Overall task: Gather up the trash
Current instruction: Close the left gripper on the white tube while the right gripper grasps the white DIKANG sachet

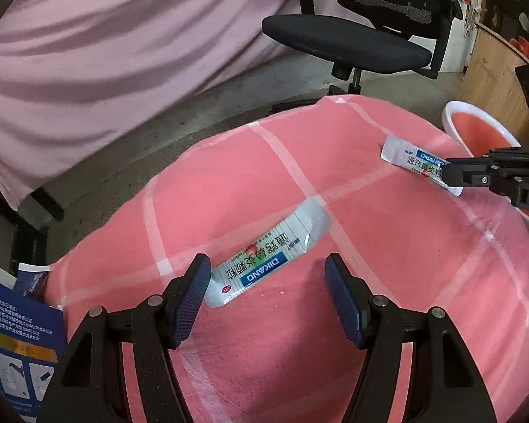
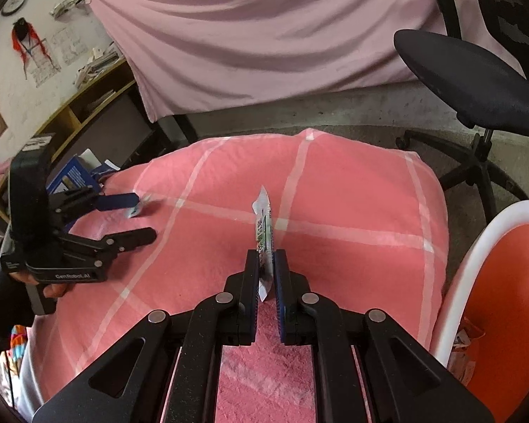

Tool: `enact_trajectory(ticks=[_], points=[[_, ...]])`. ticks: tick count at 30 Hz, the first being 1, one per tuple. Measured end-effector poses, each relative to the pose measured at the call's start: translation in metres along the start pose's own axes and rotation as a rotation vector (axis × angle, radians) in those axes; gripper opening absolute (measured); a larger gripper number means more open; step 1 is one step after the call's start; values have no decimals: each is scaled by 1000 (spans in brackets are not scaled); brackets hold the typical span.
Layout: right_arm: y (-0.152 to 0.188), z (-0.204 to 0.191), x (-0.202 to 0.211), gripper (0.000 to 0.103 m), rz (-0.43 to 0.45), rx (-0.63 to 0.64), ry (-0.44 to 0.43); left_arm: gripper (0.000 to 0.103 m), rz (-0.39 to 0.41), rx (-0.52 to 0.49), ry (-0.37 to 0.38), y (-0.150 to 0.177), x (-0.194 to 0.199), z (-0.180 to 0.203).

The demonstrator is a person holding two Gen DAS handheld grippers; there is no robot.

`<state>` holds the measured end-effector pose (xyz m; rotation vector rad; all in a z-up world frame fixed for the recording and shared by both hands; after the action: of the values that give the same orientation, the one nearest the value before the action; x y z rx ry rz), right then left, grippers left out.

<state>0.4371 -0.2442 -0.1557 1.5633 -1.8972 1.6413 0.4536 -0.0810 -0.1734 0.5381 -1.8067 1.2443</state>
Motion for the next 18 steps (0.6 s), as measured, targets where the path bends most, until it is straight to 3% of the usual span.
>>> enact_trajectory(ticks=[1, 4, 5, 7, 10, 16, 18], points=[[0, 0, 0, 10, 0, 0, 1, 55, -2, -2, 8, 0, 1, 2], [-2, -1, 0, 32, 5, 13, 15, 44, -11, -10, 20, 2, 5, 7], [-3, -1, 1, 34, 7, 21, 23, 41, -15, -12, 25, 3, 5, 9], [-5, -2, -1, 34, 5, 42, 49, 30, -24, -8, 33, 1, 8, 14], [-7, -2, -6, 34, -10, 69, 80, 22, -36, 5, 28, -1, 9, 18], [-2, -5, -21, 33, -75, 115, 111, 5, -41, 127, 54, -5, 14, 18], [0, -3, -22, 20, -79, 109, 110, 4, -28, 180, 65, -5, 18, 17]])
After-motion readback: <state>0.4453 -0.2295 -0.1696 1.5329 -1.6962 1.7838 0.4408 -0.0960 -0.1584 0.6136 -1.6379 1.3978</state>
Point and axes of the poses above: each gripper's, at about its wrist camera, not at the fingertips, and x roughly against the way its jaws point, z to its right, y to its underside, the point moved 10 cm from there along -x, roughly the way its jaws point, and after that the axes turned 6 degrees about -y, right-handed, at the moved point
